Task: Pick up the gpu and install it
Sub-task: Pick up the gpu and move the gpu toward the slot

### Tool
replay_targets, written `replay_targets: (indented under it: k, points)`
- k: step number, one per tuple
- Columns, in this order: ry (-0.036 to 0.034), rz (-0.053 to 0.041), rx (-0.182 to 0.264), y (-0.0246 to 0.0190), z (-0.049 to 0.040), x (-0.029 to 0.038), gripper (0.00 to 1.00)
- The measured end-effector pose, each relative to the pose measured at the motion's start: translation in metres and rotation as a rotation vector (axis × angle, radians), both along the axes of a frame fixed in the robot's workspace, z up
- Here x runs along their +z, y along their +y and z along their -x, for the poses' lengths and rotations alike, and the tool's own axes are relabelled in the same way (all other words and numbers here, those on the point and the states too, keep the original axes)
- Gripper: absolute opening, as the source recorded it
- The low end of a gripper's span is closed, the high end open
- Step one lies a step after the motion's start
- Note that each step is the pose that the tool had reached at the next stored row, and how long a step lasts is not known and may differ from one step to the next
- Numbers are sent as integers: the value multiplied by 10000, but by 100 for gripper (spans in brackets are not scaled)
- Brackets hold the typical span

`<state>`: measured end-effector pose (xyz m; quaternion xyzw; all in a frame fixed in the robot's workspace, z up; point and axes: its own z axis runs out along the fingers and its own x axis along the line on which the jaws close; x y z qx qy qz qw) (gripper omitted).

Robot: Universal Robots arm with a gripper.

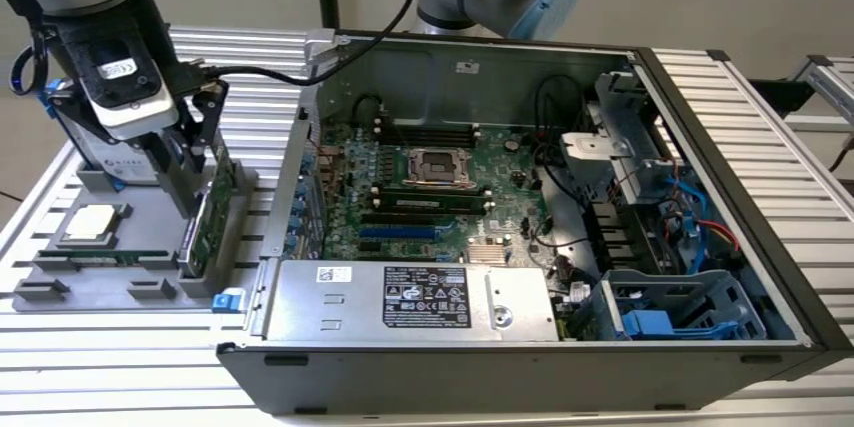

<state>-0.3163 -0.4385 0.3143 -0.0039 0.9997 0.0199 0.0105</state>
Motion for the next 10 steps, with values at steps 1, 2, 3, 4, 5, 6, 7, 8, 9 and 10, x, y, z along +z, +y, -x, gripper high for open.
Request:
replay_targets:
  k: [1,2,3,4,5,6,7,8,9,10]
  points:
    - [1,0,0,0,0,0,100]
    - [2,0,0,0,0,1,100]
    - [2,0,0,0,0,0,100]
    - [1,-2,-1,0,0,0,100]
    - [-1,-3,-8,0,0,-6,100]
    - [-2,3,-19,0,0,-18,100]
    - [0,10,-37,0,-1,-29,100]
    - [0,15,-59,-1,-1,-43,100]
    - [0,19,-96,0,0,-56,100]
    - [1,20,-137,0,0,-68,100]
